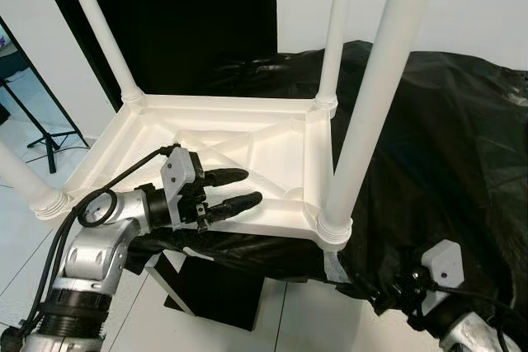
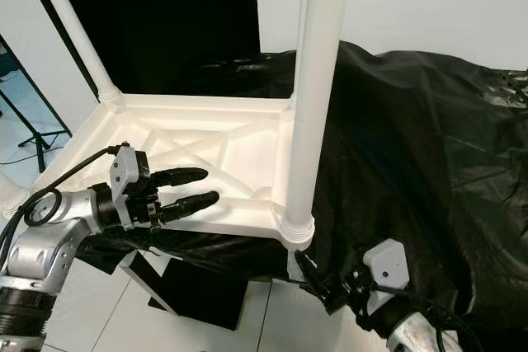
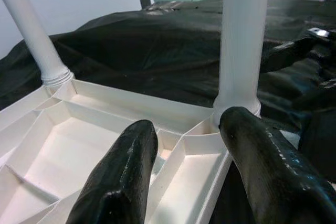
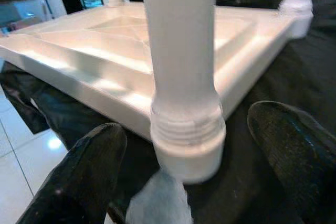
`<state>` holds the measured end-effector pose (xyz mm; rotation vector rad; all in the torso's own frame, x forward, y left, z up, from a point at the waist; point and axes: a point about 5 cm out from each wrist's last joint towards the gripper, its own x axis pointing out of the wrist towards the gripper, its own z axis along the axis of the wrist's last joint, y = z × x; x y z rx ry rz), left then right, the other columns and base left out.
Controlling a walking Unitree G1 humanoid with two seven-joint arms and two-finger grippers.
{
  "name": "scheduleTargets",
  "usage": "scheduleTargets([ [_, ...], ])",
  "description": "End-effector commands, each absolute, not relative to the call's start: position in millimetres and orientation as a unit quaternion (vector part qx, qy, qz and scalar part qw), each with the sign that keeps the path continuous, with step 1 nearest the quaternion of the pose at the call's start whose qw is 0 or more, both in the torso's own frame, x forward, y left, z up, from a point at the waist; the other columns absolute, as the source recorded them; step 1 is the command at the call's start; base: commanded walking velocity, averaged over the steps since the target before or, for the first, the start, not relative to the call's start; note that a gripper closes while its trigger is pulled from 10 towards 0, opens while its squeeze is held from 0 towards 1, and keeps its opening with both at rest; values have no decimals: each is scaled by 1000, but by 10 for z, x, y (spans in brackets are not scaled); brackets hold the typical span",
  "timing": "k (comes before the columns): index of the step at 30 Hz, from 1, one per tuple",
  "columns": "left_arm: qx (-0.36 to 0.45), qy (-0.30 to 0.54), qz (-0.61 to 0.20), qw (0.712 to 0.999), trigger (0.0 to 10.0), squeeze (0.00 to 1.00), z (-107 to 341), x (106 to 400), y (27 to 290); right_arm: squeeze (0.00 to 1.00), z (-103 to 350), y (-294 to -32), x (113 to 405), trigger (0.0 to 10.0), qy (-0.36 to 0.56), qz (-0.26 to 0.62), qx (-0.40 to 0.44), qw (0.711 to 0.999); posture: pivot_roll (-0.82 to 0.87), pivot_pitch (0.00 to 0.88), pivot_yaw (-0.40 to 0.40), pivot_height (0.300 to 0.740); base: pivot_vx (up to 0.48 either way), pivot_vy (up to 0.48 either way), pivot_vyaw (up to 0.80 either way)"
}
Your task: Building children table
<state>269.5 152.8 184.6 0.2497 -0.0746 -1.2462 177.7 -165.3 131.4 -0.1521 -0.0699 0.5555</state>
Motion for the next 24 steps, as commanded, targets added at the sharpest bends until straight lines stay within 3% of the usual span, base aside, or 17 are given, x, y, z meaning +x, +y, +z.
scheduleTargets([
  [1, 99, -36, -522, 846, 10000, 0, 1825, 2696, 1519, 0, 1292, -1627, 1857, 10000, -30, 287, -79, 954, -11, 0, 16, 740, 0, 0, 0],
  [13, 0, 1, -489, 873, 10000, 0, 1577, 2433, 1278, 0, 1316, -1494, 2221, 10000, -41, 303, -82, 949, 14, 0, -12, 740, 0, 0, 0],
  [24, 15, 27, -485, 874, 10000, 0, 1407, 2351, 1106, 0, 1321, -1418, 2539, 10000, -47, 329, -108, 937, 12, 0, -6, 740, 0, 0, 0],
])
